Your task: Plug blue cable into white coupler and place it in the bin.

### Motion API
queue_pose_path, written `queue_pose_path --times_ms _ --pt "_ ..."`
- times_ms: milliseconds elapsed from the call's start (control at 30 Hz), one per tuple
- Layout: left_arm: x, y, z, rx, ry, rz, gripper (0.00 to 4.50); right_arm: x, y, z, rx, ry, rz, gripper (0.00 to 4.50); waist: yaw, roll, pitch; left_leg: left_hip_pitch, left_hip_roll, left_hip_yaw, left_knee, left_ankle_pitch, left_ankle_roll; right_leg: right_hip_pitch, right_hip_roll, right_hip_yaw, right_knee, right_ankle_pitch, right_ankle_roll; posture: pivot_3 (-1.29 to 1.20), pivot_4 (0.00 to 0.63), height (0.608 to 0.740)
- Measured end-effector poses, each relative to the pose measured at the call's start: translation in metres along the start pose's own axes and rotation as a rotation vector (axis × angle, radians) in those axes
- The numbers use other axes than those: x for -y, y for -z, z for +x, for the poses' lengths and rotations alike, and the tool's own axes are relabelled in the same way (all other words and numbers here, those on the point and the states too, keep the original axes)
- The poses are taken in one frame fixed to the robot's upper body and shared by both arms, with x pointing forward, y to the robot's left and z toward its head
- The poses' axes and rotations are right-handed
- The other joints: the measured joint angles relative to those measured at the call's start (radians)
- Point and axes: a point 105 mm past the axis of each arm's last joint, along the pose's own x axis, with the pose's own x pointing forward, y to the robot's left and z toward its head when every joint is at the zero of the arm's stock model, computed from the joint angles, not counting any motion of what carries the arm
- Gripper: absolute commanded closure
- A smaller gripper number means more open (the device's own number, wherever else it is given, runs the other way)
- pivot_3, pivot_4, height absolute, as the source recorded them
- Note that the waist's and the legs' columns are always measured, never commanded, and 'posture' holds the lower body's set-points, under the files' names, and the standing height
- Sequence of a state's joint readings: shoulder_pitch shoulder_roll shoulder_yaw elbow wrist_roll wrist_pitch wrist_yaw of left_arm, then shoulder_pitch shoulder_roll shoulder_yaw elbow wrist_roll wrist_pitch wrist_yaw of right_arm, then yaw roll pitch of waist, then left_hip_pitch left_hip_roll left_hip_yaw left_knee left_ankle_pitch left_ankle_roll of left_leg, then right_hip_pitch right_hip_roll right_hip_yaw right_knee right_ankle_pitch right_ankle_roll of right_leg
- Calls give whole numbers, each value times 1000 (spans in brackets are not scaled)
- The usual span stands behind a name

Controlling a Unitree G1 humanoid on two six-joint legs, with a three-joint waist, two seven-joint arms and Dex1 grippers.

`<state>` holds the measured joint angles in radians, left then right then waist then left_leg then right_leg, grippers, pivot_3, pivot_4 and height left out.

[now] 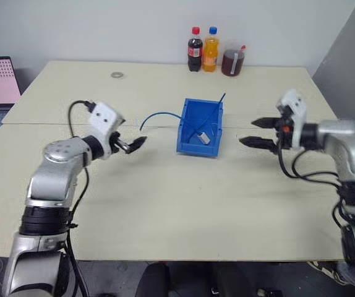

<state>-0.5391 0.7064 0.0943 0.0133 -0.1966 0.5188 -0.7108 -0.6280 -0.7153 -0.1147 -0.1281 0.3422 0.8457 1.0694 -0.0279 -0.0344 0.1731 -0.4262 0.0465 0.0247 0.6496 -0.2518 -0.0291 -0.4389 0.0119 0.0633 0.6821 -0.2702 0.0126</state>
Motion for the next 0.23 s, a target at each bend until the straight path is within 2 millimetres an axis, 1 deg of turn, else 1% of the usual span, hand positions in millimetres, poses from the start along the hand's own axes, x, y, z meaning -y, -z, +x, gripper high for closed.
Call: queue_pose_path --times_ms 100,167,233 --pt "-18 5 -12 -31 -39 12 0 -23 4 -22 46 10 0 24 -1 0 0 1 0 0 5 0 0 3 2 -1 1 1 2 0 150 740" --pt "-31 7 -21 -44 -76 12 0 -33 6 -30 54 14 4 24 -5 0 0 1 0 1 11 0 0 5 4 -2 1 2 4 0 150 740" --pt "-31 5 -21 -37 -69 9 0 -37 2 -32 59 7 -9 24 -6 0 0 4 -1 2 12 0 1 8 4 -1 1 4 8 0 150 740"
